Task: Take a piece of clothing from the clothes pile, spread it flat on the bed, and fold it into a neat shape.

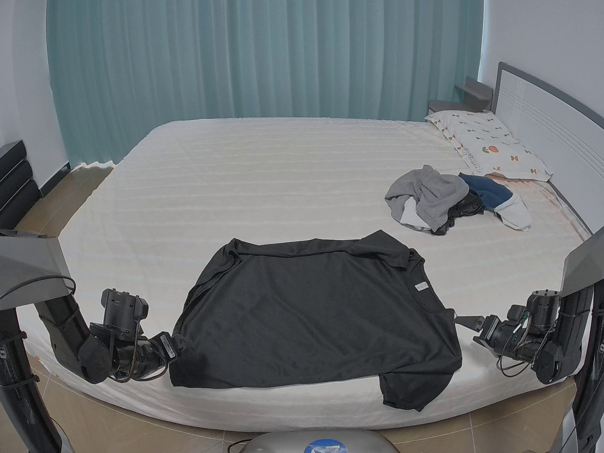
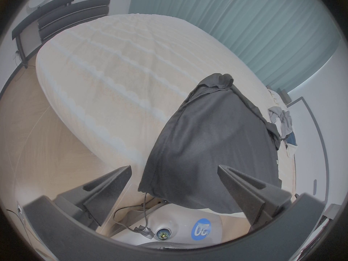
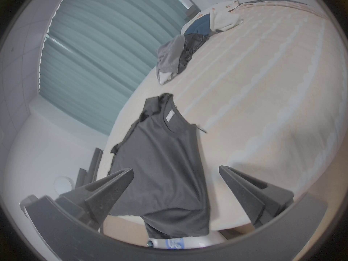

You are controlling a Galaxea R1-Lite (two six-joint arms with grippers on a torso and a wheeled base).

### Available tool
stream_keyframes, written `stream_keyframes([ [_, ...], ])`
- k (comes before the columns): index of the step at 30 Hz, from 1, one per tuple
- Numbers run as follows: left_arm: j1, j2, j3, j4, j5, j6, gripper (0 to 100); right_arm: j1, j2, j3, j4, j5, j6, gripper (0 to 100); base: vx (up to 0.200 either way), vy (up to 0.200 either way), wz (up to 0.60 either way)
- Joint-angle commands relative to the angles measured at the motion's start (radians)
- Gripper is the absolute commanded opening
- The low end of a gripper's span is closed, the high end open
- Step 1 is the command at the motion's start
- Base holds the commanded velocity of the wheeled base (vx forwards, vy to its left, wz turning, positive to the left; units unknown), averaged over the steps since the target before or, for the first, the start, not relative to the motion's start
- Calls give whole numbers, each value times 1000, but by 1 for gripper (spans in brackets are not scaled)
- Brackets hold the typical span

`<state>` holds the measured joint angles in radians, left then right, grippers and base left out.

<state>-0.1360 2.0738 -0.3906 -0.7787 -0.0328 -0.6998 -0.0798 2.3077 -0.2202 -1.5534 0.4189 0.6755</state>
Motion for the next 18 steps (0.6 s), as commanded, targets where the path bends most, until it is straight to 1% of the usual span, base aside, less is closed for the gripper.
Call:
stream_keyframes([
  [1, 4, -29, -7, -2, -7, -3, 100, 3, -45, -13, -8, -2, 15, 100, 0, 0, 0],
  [3, 7, -29, -14, -2, -7, -12, 100, 5, -44, -14, -8, -2, 15, 100, 0, 0, 0],
  [5, 18, -37, -22, -2, -7, -52, 100, 5, -50, -14, -8, 1, 16, 100, 0, 0, 0],
  [11, 21, -31, -27, -1, -7, -60, 100, 12, -57, -14, -8, -3, 18, 100, 0, 200, 0],
  [18, 21, -29, -30, -2, -9, -63, 100, 12, -53, -14, -8, -3, 18, 100, 0, 0, 0],
])
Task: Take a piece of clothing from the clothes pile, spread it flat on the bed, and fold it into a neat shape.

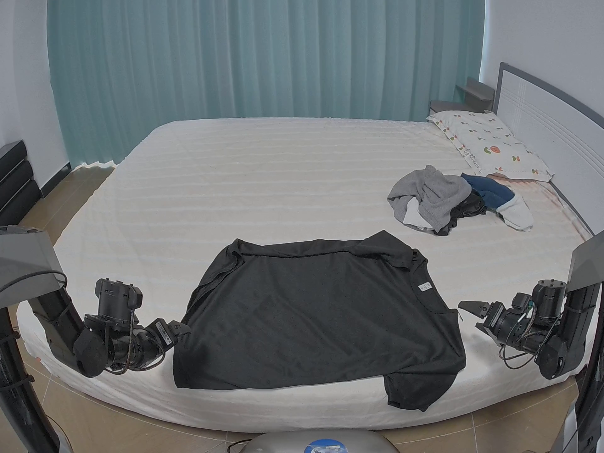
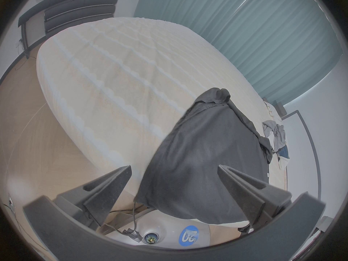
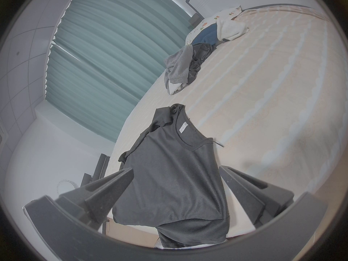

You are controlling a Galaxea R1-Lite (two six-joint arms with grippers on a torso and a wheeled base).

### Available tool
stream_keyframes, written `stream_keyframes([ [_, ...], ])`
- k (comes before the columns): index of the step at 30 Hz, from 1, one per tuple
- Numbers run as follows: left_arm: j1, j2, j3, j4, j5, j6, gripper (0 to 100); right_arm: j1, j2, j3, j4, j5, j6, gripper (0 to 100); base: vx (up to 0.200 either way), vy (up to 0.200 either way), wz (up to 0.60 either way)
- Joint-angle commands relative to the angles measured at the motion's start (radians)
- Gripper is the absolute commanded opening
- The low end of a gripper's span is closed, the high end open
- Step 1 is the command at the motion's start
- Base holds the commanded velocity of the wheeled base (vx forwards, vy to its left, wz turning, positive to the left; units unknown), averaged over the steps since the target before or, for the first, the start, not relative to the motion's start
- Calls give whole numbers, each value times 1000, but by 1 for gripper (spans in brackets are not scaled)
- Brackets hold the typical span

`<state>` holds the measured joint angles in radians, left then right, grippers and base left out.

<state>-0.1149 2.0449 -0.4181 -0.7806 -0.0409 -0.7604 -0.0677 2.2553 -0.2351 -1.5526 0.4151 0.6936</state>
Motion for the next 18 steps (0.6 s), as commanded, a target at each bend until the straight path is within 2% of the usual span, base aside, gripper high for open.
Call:
stream_keyframes([
  [1, 0, 1, -5, 0, -1, -2, 100, 2, 0, 0, -9, 1, 0, 100, 0, 0, 0],
  [8, 0, 5, -25, 1, -1, -20, 100, 3, 1, 0, -9, 1, 0, 100, 0, 0, 0],
  [18, -9, 18, -54, 0, -1, -40, 100, 19, 6, 2, -9, 1, -2, 100, 200, 0, 0],
])
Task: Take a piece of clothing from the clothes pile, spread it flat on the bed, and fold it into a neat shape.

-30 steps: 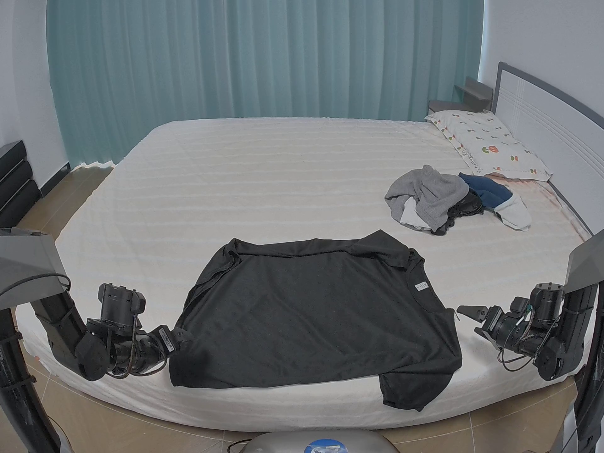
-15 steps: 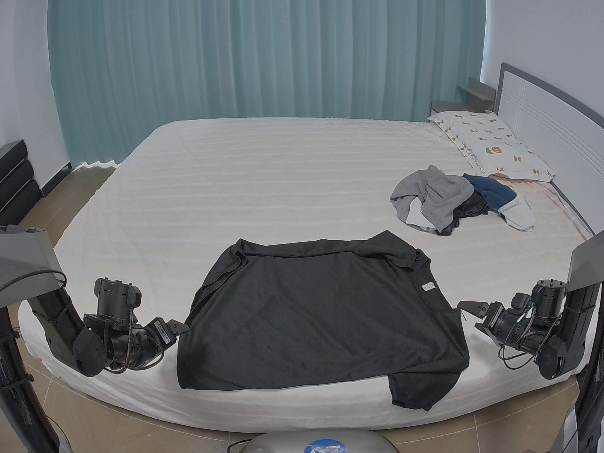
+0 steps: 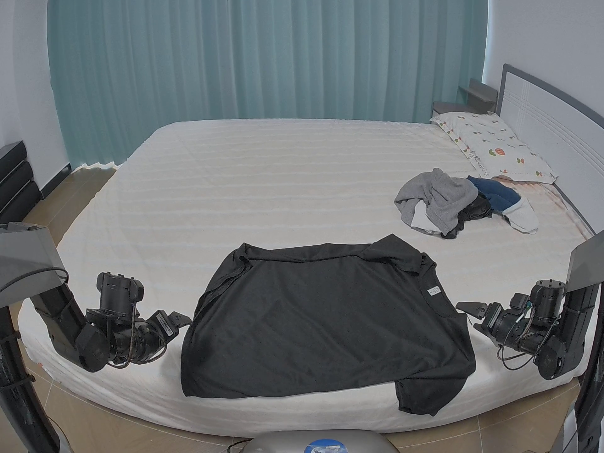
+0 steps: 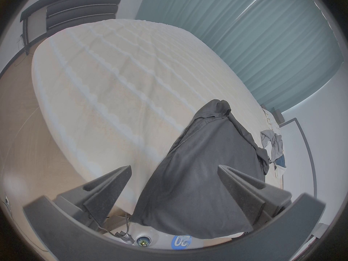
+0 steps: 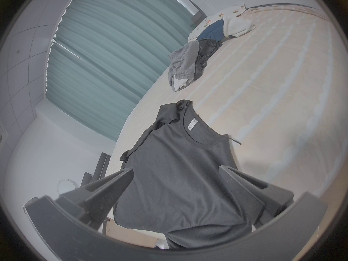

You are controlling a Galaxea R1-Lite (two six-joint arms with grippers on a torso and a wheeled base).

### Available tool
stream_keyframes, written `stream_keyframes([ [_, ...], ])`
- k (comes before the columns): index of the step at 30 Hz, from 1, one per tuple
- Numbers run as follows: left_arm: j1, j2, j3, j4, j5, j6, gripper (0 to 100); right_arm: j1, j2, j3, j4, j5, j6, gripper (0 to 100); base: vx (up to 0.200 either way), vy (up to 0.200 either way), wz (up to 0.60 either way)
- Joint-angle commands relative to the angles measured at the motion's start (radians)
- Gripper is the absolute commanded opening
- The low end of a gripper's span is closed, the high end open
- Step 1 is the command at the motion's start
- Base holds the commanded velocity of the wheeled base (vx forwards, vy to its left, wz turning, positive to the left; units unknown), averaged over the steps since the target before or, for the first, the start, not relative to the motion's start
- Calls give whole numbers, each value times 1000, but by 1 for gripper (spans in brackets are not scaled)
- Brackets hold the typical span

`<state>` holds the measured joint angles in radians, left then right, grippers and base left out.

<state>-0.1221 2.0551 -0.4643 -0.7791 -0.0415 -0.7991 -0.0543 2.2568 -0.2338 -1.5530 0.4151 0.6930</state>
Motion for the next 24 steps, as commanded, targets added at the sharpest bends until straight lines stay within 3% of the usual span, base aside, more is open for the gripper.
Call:
stream_keyframes([
  [1, -2, 10, -11, -2, 0, -2, 100, 5, 4, 1, -9, 1, 0, 100, 200, 0, 0],
  [18, -30, 42, -198, 12, 25, 5, 100, 19, 41, -1, -9, 2, 0, 100, 12, 0, 0],
  [24, -73, 160, -419, 93, 55, 6, 100, 19, 63, -7, -10, 5, 0, 100, 0, 0, 0],
])
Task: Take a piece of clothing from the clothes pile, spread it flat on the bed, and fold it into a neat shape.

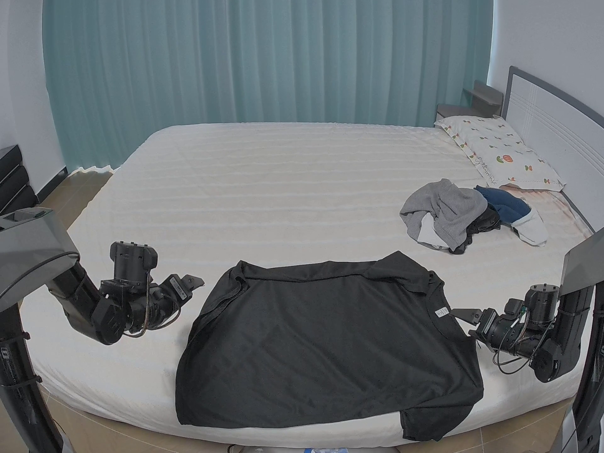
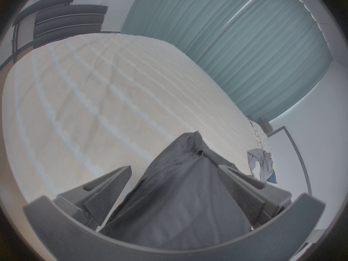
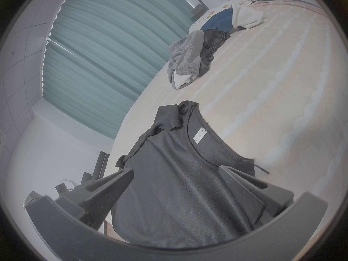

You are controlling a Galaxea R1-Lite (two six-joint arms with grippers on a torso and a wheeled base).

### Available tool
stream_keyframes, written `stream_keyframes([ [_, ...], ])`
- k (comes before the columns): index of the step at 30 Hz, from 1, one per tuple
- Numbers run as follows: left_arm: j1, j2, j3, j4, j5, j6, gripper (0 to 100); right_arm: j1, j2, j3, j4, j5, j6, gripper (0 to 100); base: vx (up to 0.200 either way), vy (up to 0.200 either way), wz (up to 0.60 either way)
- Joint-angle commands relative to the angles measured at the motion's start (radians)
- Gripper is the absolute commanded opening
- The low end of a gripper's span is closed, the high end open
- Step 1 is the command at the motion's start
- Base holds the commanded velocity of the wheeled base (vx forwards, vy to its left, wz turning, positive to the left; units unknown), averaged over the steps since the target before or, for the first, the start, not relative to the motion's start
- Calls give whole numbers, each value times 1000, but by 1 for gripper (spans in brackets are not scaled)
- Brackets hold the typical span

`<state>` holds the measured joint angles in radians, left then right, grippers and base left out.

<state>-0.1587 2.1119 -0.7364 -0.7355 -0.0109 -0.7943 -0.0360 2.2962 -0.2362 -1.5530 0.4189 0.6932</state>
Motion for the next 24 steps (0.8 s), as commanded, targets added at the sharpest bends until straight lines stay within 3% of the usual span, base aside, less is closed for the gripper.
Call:
stream_keyframes([
  [1, -50, 142, -213, 79, 55, 9, 100, 1, 22, -5, -9, -2, 0, 100, 0, 0, 0],
  [5, -90, 246, -422, 191, 143, 32, 100, 1, 20, -2, -10, -3, -1, 100, 0, 0, 0],
  [10, -128, 330, -655, 374, 163, 30, 100, 2, 19, 1, -10, -3, -1, 100, 0, 0, 0],
  [14, -151, 376, -744, 418, 169, 29, 100, 5, 19, 3, -10, -3, -1, 100, 0, 0, 0],
  [18, -168, 425, -799, 418, 226, 30, 100, 8, 20, 5, -10, -3, -3, 100, 0, 0, 0],
  [24, -171, 454, -818, 409, 264, 32, 100, 16, 20, 6, -10, -3, -3, 100, 0, 0, 0],
])
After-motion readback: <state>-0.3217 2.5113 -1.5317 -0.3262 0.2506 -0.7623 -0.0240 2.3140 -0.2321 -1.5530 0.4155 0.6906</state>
